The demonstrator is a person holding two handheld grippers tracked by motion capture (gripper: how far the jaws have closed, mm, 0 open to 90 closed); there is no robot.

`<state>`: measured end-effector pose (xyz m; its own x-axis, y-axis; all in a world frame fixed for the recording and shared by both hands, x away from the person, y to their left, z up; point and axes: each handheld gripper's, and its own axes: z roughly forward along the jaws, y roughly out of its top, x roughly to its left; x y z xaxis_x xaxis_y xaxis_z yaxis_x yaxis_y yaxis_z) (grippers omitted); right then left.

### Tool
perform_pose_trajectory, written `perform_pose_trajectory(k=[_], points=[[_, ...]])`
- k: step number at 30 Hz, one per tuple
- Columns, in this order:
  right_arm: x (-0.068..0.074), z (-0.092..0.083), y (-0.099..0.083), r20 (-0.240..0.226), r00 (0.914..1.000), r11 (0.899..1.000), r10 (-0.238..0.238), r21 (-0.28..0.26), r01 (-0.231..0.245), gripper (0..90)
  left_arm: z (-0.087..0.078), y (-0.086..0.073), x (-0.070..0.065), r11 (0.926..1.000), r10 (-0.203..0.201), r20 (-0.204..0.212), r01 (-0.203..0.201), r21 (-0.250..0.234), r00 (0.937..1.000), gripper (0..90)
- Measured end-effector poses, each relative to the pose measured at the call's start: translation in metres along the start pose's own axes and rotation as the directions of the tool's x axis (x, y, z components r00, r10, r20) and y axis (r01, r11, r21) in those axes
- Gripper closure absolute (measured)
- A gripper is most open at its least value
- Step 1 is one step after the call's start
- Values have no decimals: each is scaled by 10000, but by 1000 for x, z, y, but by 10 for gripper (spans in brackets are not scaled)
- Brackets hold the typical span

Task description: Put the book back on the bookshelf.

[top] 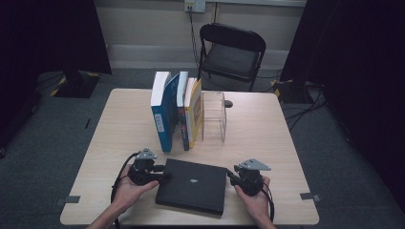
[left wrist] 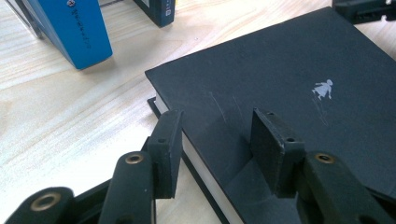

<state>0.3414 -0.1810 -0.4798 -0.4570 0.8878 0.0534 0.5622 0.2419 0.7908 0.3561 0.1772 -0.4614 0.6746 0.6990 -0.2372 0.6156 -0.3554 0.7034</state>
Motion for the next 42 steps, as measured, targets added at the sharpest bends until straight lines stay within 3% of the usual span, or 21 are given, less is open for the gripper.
perform_pose_trajectory(k=[3, 6, 10, 14, 16, 18, 23, 25, 27, 29, 36, 39, 42], points=[[-3, -4, 1, -194, 9996, 9997, 189, -138, -191, 530, 2, -1, 2, 9997, -120, 71, 122, -198, 9999, 544], [0, -14, 1, -602, 9980, 9996, 194, -207, -206, 450, 8, 3, 6, 9991, -334, -185, 330, -250, 9993, 440], [15, -33, -6, -1577, 9874, 9997, 91, -196, -124, 338, 15, 11, 10, 9991, -266, -210, 259, -329, 9994, 444], [31, -47, -17, -2087, 9777, 9997, -230, -67, 221, 300, 21, 20, 12, 9996, -119, -283, 112, -265, 9995, 451], [37, -51, -25, -2345, 9719, 9998, -175, 51, 193, 287, 26, 23, 15, 9986, -337, -277, 325, -425, 9990, 439], [42, -53, -30, -2487, 9683, 9994, -241, 189, 297, 272, 29, 24, 17, 9977, -486, -111, 480, -476, 9988, 438], [53, -55, -37, -2918, 9548, 9972, -568, 308, 687, 249, 33, 26, 19, 9975, -359, -72, 354, -607, 9993, 429], [57, -53, -39, -2948, 9533, 9960, -655, 396, 807, 223, 37, 29, 19, 9973, -428, -5, 427, -601, 9991, 433], [60, -50, -41, -2749, 9575, 9939, -869, 413, 1020, 219, 40, 31, 18, 9974, -347, -65, 342, -637, 9994, 433], [60, -47, -43, -2881, 9547, 9942, -749, 529, 940, 230, 40, 31, 15, 9975, -151, -144, 140, -696, 9998, 437], [61, -43, -42, -2909, 9487, 9871, -1236, 620, 1476, 209, 38, 30, 15, 9977, 92, -93, -98, -676, 9999, 457], [59, -44, -41, -2790, 9490, 9851, -1469, 454, 1659, 257, 34, 27, 15, 9981, 73, -221, -86, -615, 9997, 466], [48, -45, -40, -2741, 9539, 9889, -1223, 476, 1405, 340, 29, 23, 16, 9984, 113, -73, -116, -560, 9999, 469]])
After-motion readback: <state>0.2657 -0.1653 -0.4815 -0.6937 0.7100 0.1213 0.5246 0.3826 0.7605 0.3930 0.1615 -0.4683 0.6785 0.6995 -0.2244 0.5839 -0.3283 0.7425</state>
